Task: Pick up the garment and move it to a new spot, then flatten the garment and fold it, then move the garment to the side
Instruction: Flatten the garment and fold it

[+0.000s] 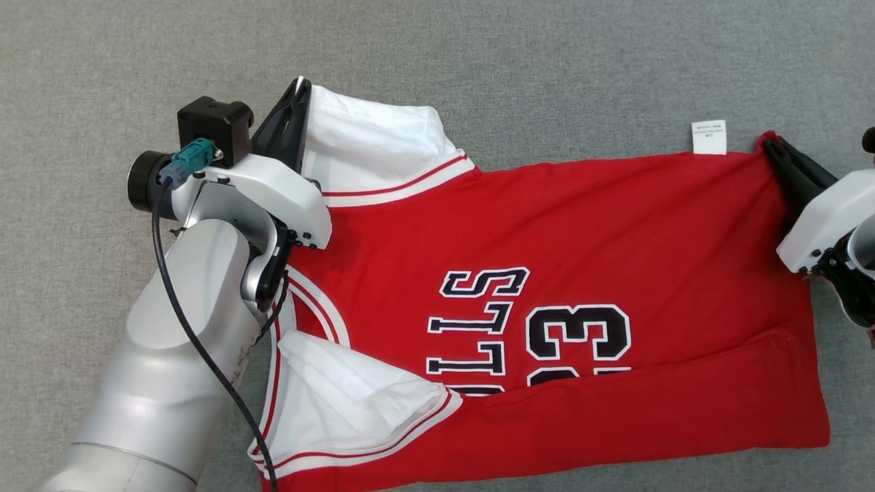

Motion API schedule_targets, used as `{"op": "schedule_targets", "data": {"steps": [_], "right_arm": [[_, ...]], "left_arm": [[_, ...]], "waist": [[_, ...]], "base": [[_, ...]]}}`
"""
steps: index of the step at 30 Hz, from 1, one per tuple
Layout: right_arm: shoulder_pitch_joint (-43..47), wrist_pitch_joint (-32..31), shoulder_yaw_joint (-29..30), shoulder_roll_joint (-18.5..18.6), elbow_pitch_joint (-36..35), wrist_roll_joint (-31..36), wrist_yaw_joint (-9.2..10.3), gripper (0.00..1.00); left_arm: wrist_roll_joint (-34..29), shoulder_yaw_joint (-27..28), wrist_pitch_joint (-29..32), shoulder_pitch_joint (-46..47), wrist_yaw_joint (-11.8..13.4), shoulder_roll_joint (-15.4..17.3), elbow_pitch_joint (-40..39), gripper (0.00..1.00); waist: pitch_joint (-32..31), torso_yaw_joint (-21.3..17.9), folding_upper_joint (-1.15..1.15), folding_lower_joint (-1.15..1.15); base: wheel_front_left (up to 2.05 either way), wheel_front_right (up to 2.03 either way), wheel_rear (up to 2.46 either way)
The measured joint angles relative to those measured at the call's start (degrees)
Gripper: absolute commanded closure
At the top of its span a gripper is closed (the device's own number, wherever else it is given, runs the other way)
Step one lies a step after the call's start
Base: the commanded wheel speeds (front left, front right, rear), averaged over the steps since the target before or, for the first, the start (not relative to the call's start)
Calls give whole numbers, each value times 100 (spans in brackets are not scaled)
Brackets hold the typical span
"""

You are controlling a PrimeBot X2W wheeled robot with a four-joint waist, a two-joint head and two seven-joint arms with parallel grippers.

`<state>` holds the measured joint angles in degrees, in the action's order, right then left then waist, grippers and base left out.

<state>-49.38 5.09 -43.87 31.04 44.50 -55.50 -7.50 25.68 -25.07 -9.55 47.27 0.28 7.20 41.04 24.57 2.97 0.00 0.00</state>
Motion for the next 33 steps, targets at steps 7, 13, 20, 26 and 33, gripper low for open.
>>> {"op": "schedule_targets", "data": {"steps": [7,13,20,26,33], "right_arm": [[62,694,-66,-94,204,-325,0,100],[61,909,-127,-102,236,-355,0,100],[102,958,-275,-40,380,-385,0,100],[104,966,-393,-13,486,-465,0,100],[59,981,-521,13,498,-556,-1,100]], "left_arm": [[118,47,-55,-140,48,69,-81,100],[209,119,-130,-240,102,91,-188,100],[315,218,-183,-342,174,142,-280,100],[403,283,-209,-386,231,154,-287,100],[468,366,-263,-424,281,222,-201,100]], "waist": [[-116,15,0,0],[-184,50,0,0],[-296,117,0,0],[-356,154,0,0],[-373,140,0,0]], "base": [[0,0,0],[0,0,0],[0,0,0],[0,0,0],[0,0,0]]}}
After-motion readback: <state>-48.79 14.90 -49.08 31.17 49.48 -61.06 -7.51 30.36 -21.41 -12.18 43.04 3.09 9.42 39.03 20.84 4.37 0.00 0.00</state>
